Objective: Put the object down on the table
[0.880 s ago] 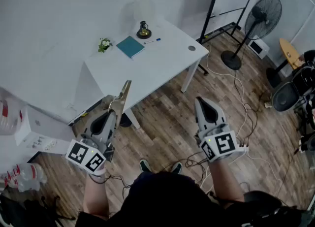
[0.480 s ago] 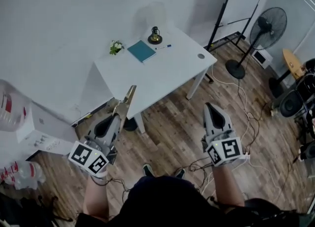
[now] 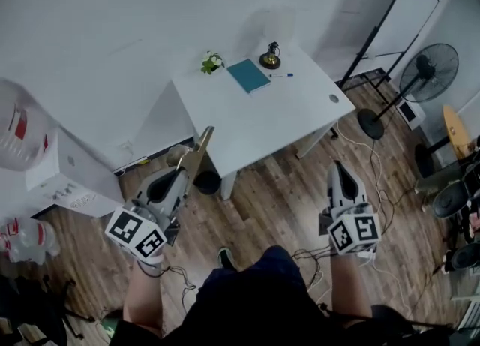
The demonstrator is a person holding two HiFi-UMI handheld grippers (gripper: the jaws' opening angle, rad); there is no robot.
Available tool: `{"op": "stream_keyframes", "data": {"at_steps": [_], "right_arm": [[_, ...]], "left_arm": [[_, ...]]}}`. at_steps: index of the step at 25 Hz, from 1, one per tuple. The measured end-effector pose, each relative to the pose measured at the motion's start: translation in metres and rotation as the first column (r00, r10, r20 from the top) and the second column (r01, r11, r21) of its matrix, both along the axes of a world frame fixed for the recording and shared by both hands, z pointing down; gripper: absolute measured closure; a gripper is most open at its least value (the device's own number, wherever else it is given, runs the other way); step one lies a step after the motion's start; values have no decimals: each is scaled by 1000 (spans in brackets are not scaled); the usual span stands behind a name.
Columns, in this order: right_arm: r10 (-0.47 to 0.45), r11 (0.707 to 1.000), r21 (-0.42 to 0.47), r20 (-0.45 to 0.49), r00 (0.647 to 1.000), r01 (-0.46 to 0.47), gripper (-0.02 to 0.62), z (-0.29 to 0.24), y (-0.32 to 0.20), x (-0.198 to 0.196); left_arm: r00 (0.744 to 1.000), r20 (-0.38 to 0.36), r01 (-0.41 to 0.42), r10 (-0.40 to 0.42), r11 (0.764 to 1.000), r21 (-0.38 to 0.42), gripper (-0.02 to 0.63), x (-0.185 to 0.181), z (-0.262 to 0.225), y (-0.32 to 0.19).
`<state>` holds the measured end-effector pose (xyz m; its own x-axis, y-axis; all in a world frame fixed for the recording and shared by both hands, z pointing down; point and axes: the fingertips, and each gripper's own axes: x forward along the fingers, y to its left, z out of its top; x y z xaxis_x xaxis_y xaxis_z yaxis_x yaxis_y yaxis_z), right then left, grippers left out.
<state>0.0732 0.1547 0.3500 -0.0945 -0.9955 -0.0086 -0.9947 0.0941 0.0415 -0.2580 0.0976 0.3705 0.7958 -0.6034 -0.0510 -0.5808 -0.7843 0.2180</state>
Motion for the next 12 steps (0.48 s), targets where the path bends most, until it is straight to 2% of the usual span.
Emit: {"op": "stream_keyframes", "data": {"at_steps": [6,12], "right_arm": [[-43,999,10,-39,998,44,591,-14,-23,-33],[-61,998,-1,-63,996,62,591,-10,-39,-37]], "left_arm": [[999,-38,30,-30,1000,3,595,-30,0,-9],[998,-53,39,-40,999,-11,595,-29,7,-32]]}}
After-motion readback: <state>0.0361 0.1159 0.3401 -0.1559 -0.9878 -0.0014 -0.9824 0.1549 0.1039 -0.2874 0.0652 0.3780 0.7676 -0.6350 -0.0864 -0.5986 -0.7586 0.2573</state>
